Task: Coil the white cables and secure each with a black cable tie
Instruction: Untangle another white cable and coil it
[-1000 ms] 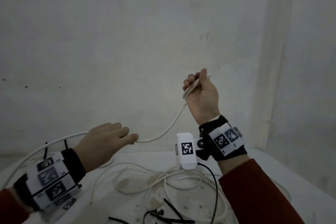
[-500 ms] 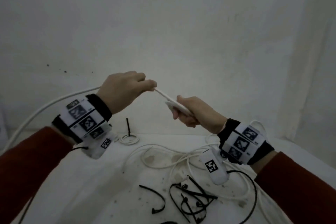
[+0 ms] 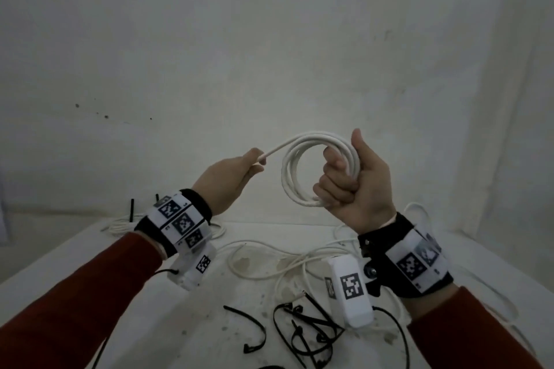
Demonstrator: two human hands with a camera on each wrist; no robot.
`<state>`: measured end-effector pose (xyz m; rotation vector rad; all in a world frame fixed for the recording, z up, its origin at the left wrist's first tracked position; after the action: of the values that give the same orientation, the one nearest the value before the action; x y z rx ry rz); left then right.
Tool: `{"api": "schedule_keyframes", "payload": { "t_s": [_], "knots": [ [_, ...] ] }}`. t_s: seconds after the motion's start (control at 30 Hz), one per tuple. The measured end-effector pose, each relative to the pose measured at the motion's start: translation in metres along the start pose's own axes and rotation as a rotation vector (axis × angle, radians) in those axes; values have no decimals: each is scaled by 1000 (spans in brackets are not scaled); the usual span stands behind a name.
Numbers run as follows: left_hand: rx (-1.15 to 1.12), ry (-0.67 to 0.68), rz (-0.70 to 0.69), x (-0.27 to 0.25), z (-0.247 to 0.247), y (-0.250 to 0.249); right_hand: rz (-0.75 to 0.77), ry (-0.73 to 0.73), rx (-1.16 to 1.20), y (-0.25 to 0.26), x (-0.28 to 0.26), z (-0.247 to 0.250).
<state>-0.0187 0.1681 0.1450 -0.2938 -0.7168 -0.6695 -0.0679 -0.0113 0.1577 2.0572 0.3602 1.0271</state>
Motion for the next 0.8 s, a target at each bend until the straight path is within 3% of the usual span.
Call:
{"api": "schedule_keyframes", "payload": {
  "t_s": [0.2, 0.3, 0.43, 0.6, 0.7, 0.8],
  "knots": [
    [112, 3, 37, -20, -30, 18, 414, -97, 174, 47, -11, 20],
    [232, -62, -28, -29, -30, 12, 530, -193, 119, 60, -12, 31],
    [387, 32, -21, -43, -36, 16, 650, -269, 28, 75, -11, 44],
    [477, 66, -140, -55, -28, -1, 646, -510, -126, 85, -3, 75],
    [489, 6, -245, -52, -7, -27, 579, -670, -534, 76, 3, 86],
    [482, -8, -279, -46, 14, -42, 359, -673, -1038, 57, 10, 89]
  ]
}}
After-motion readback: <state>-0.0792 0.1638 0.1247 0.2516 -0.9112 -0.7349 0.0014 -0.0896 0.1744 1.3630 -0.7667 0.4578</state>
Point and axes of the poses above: each hand's wrist, its own x-axis towards the middle knuckle, its own z-axis out of the back of the hand, y = z × x, the point moved 5 cm from there along x, towards the middle knuckle, and after that the axes turned 5 degrees about y, right-handed, at the moved point
